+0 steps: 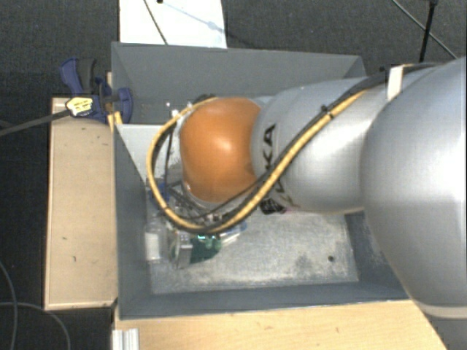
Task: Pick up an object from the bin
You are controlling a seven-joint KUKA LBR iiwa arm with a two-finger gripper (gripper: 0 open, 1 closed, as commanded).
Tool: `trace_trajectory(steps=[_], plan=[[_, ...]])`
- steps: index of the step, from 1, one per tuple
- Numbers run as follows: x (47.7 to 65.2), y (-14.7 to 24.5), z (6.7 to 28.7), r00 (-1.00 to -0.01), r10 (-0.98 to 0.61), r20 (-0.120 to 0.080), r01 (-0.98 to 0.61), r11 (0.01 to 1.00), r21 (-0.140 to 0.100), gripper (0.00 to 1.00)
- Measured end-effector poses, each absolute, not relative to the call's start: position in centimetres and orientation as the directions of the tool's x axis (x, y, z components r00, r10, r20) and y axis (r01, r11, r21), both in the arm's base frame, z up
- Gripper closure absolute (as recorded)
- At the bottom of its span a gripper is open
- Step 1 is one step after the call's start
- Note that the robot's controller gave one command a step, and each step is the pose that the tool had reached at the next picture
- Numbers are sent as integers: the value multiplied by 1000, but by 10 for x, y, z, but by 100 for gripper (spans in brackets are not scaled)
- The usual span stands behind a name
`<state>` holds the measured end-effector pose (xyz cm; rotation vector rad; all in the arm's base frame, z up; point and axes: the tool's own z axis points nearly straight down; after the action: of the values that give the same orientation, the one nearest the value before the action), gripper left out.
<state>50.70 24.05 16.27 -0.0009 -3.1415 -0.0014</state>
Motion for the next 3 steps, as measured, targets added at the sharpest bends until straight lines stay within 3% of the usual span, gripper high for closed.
trace_trajectory(steps=[1, 2, 3], plan=[[522, 136, 101, -962, 273, 1, 273, 962, -3, 0], [512, 176, 76, -926, 378, -10, 378, 926, 8, 0], [511, 176, 76, -924, 382, -6, 382, 924, 9, 100]])
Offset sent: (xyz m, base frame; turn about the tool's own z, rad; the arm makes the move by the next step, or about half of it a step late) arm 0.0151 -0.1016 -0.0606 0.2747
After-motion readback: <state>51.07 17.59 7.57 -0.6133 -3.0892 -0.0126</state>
